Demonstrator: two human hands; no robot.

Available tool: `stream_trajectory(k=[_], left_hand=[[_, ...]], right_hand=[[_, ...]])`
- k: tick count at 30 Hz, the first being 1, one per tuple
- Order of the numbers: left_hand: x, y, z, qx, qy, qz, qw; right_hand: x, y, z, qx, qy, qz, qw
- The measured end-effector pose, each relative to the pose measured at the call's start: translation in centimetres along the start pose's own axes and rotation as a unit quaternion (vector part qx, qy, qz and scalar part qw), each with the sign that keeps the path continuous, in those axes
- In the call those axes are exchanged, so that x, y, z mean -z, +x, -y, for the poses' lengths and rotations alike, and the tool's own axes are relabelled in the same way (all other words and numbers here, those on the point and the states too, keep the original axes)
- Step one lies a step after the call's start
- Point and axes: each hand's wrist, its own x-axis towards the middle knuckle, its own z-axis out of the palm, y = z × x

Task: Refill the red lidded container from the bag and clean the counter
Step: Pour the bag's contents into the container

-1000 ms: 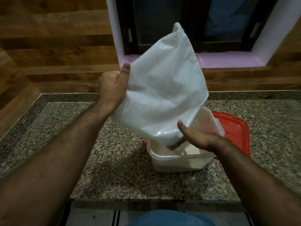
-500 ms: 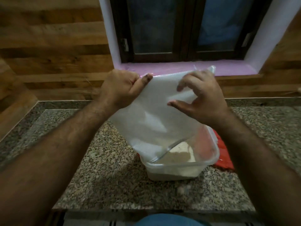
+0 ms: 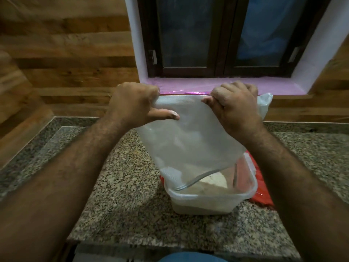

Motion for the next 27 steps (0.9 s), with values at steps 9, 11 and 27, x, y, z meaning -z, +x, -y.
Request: stream_trajectory(k=[9,11,27], left_hand=[[1.2,-2.0,2.2,0.115,-0.179,-0.011,0.977],[1.2,-3.0,2.6,0.110,-0.246,-0.027,0.963],[-2.2,-9.9,1.8,0.264,-0.498,-0.139,0.815]], right_hand=[[-0.3,1.4,2.1,0.027,0.043,-0.039,0.998],[-0.2,1.4,2.9,0.004,0.031,-0.015,0.999],[-4.7,-5.6,7.3,-0.618,0.581,-0.055,0.526]])
